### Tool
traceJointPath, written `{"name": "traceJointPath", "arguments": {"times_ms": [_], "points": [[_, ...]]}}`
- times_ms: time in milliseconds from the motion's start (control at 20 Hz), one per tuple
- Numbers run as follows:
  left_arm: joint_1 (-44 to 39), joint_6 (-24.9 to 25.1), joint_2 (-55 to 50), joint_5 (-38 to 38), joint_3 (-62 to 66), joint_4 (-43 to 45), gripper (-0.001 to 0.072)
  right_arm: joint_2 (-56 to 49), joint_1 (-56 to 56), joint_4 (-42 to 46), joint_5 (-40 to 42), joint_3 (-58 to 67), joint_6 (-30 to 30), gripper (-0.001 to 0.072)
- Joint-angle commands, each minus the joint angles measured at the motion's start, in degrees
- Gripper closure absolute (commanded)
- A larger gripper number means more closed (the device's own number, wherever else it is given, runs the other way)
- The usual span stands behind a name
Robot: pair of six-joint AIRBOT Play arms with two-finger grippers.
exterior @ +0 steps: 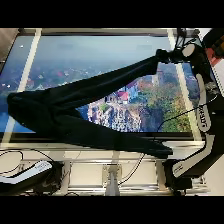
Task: Fold the clothes and pants, and hang the long-sleeved shirts on hangers.
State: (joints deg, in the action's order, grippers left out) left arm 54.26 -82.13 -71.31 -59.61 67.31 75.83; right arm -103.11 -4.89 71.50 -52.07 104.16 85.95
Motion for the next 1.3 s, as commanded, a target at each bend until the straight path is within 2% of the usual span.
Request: {"name": "traceJointPath", "arguments": {"times_ms": [0, 150, 550, 650, 750, 900, 1000, 1050, 1100, 1250], "points": [[-0.24, 6.56, -4.37, -3.39, -0.04, -14.23, 0.0088, 0.81, -6.12, 3.10, -5.86, -0.31, 0.59, 0.0684], [-2.16, 11.54, -9.49, -5.77, -0.04, -17.66, 0.0089, 0.81, -7.39, 2.93, -6.67, -0.31, 0.57, 0.0684], [-3.98, 18.23, -20.55, -2.93, -0.11, -18.34, 0.0093, 0.81, -6.10, 0.59, -6.25, -0.28, 0.59, 0.0683], [-3.82, 23.43, -22.73, -2.71, -0.42, -24.81, 0.0154, 0.83, -6.08, 0.24, -6.25, -0.28, 0.61, 0.0683], [-3.91, 27.78, -24.72, -1.70, -0.42, -31.12, 0.0174, 0.83, -6.10, -0.39, -6.25, -0.28, 0.61, 0.0683], [-4.52, 29.42, -27.39, -0.90, -0.39, -34.34, 0.0175, 0.83, -6.08, -1.33, -6.21, -0.28, 0.61, 0.0684], [-5.20, 30.08, -28.59, -0.83, -0.39, -34.38, 0.0348, 0.85, -6.08, -1.33, -6.21, -0.28, 0.59, 0.0683], [-5.57, 30.12, -28.72, -0.28, -0.39, -34.42, 0.0476, 0.83, -6.08, -1.33, -6.21, -0.28, 0.59, 0.0683], [-5.84, 30.16, -28.55, 0.46, -0.35, -35.12, 0.0643, 0.83, -6.08, -1.25, -6.12, -0.28, 0.59, 0.0683], [-5.11, 32.65, -27.39, 0.59, 1.03, -43.08, 0.0661, 0.85, -6.10, -0.46, -2.47, -0.11, 0.59, 0.0684]]}}
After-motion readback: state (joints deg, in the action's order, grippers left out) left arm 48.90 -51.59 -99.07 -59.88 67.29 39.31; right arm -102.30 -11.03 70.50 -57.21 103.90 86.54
